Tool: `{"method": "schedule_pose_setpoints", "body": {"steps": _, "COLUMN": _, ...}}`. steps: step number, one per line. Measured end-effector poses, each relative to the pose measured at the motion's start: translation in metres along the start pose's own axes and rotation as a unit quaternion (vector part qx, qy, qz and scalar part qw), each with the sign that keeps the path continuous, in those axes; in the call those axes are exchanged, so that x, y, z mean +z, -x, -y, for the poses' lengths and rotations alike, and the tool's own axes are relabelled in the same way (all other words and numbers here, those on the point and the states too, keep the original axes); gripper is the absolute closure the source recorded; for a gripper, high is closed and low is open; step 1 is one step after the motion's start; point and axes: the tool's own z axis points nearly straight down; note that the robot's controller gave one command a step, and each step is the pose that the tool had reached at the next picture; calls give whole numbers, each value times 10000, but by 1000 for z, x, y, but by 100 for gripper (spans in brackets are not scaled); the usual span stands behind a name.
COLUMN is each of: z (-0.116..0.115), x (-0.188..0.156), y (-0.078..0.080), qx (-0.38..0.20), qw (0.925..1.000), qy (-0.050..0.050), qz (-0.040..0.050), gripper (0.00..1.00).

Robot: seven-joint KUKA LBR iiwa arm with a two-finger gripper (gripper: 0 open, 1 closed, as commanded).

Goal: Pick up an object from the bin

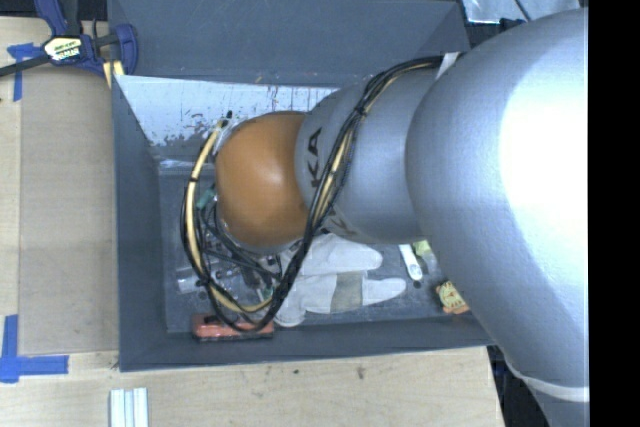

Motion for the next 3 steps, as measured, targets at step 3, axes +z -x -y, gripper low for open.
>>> {"method": "schedule_pose_setpoints", "body": {"steps": 3, "z": -14, "x": -5, "y": 1, "qx": 218, "qw": 9998, "qy": 7, "qz": -45, "gripper": 100}}
